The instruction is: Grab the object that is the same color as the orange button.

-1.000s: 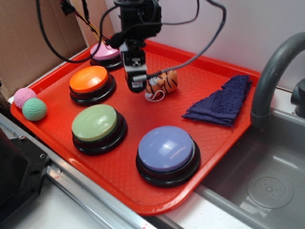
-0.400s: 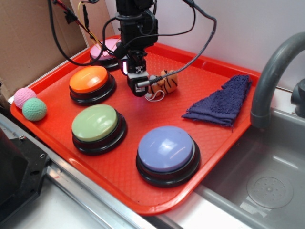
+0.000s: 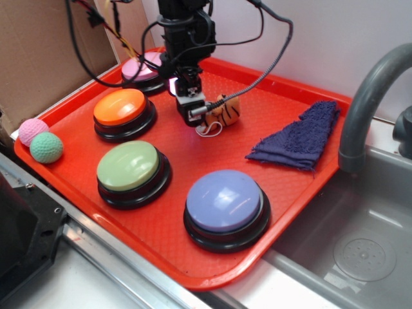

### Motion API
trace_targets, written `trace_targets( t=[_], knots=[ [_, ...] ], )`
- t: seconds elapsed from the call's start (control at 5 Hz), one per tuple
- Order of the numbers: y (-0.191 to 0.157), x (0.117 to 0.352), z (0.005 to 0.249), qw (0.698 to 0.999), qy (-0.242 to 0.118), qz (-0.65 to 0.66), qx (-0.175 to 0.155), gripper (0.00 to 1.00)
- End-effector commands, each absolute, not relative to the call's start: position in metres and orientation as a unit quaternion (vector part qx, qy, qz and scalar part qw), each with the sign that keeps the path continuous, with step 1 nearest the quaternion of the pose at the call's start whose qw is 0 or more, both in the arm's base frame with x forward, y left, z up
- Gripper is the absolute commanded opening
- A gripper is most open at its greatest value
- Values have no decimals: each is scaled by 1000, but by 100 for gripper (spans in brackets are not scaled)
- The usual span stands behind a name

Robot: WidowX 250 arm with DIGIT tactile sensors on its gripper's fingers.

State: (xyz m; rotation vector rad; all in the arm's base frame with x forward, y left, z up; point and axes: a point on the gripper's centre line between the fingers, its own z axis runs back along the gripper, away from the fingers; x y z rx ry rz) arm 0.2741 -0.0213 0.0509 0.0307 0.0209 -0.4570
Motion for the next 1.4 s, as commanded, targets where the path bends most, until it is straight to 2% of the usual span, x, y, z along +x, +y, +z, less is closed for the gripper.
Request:
trace_targets(
  t=[0.0,0.2,0.4,0.6,0.8,1.0,1.2],
  knots=[
    [-36,277,66,970,-22,-240,21,100],
    [-42,296,59,964,-45,-262,17,100],
    [-50,311,52,957,-49,-287,14,100],
    [-67,322,39,951,-34,-308,0,100],
    [-68,319,17,953,10,-304,-6,100],
    [-64,308,-5,956,60,-287,-10,0],
    [-59,302,10,958,59,-280,-4,0]
  ],
)
